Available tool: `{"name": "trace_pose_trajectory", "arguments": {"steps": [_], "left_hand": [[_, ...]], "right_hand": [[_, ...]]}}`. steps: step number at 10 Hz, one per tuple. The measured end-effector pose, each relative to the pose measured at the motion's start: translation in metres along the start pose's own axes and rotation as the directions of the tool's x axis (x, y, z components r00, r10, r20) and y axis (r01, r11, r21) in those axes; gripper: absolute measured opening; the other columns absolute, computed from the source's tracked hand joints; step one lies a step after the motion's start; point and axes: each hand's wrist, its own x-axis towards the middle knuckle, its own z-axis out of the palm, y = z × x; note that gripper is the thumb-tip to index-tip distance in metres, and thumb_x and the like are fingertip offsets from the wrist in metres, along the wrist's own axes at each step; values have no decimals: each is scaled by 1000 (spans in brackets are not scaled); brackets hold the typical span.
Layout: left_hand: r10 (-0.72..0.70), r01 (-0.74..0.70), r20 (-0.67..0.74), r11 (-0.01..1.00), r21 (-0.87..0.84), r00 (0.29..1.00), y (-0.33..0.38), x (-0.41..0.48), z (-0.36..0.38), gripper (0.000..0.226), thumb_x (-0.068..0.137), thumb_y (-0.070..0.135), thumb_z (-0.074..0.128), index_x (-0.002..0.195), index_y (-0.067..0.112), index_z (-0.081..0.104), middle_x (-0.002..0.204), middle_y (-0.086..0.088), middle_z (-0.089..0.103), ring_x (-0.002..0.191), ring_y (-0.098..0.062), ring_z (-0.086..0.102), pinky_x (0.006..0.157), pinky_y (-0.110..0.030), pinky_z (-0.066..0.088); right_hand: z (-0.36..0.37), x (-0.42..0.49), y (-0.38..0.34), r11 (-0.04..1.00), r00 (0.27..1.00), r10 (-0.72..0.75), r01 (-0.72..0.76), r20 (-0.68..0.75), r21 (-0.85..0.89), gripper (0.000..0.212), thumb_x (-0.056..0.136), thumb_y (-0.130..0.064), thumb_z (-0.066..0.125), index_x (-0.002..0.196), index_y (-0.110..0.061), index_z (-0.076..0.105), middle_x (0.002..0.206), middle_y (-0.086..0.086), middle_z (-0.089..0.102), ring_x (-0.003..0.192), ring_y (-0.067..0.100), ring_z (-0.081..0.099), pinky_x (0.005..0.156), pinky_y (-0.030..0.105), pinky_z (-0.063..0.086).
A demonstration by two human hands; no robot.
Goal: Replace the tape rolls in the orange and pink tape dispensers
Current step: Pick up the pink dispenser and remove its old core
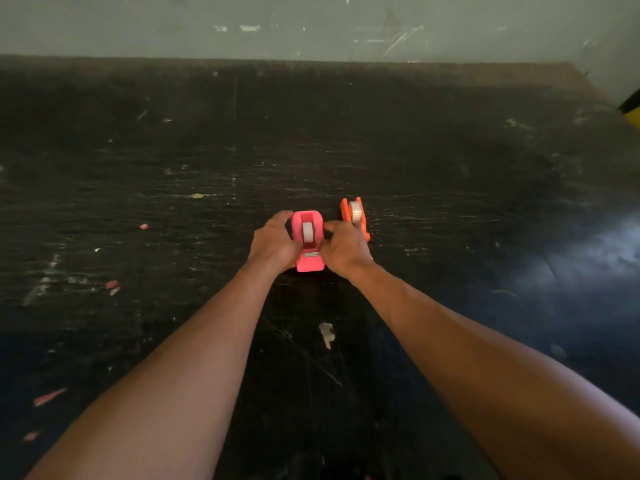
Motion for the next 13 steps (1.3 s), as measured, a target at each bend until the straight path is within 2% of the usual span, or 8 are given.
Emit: {"name": "trace_pose_trajectory", "arguments": {"steps": [1, 5, 6, 7, 9, 11, 12, 13], "left_hand": [[2, -3, -40, 1000, -25, 999, -10, -45, -5, 74, 88, 4, 72, 152, 29, 43, 143, -11, 57, 124, -32, 62, 98, -51, 57], [-101, 100, -48, 995, -21, 994, -111, -240, 31, 71, 89, 7, 68, 152, 28, 44, 145, -10, 58, 124, -31, 63, 99, -48, 57], [-144, 145, -47, 989, 16, 988, -135, -273, 44, 68, 90, 11, 69, 151, 30, 45, 143, -8, 60, 125, -28, 63, 102, -46, 56], [-155, 158, -59, 986, 51, 986, -151, -293, 50, 66, 91, 13, 68, 152, 28, 46, 143, -7, 61, 129, -27, 60, 109, -43, 49], [-122, 129, -109, 990, 61, 986, -168, -296, 55, 62, 95, 12, 63, 151, 30, 46, 136, -3, 65, 124, -23, 63, 109, -41, 50], [-108, 110, -121, 994, 7, 987, -172, -286, 54, 41, 102, 21, 57, 142, 30, 56, 126, 0, 68, 101, -11, 60, 87, -24, 45], [-100, 99, -114, 995, -21, 988, -180, -283, 55, 38, 103, 19, 56, 138, 31, 60, 107, 10, 66, 84, -3, 53, 79, -13, 41], [-102, 100, -95, 995, -25, 990, -180, -285, 53, 32, 103, 14, 55, 128, 31, 66, 85, 19, 60, 69, 3, 53, 56, 0, 42]], "right_hand": [[2, -39, 1, 999, 1000, -15, 15, 5, 36, 23, 96, -6, 54, 116, -12, 64, 102, 4, 67, 92, 17, 66, 85, 33, 57], [53, -226, 73, 998, 987, -53, 50, 151, 24, 17, 96, -12, 56, 105, -21, 67, 99, 2, 69, 88, 15, 67, 72, 27, 53], [73, -261, 94, 999, 982, -42, 44, 183, -4, 17, 95, -14, 57, 104, -20, 70, 97, 3, 72, 90, 18, 70, 81, 36, 58], [89, -281, 106, 998, 987, -56, 60, 152, -23, 24, 92, -14, 57, 111, -18, 71, 103, 7, 74, 97, 24, 70, 89, 41, 56], [99, -293, 108, 999, 996, -50, 52, 73, -17, 40, 93, -8, 58, 132, -16, 58, 113, 6, 71, 98, 16, 67, 79, 25, 50], [96, -284, 100, 981, 978, -150, 165, 145, -103, 62, 88, -11, 64, 136, -41, 38, 105, -1, 66, 96, 18, 65, 90, 40, 55], [95, -280, 98, 972, 963, -185, 210, 196, -111, 51, 89, -13, 65, 129, -41, 51, 110, -2, 67, 100, 17, 66, 90, 39, 56], [95, -280, 97, 956, 965, -197, 228, 173, -187, 46, 90, -10, 61, 128, -36, 59, 108, -1, 71, 97, 19, 68, 86, 36, 56]]}}
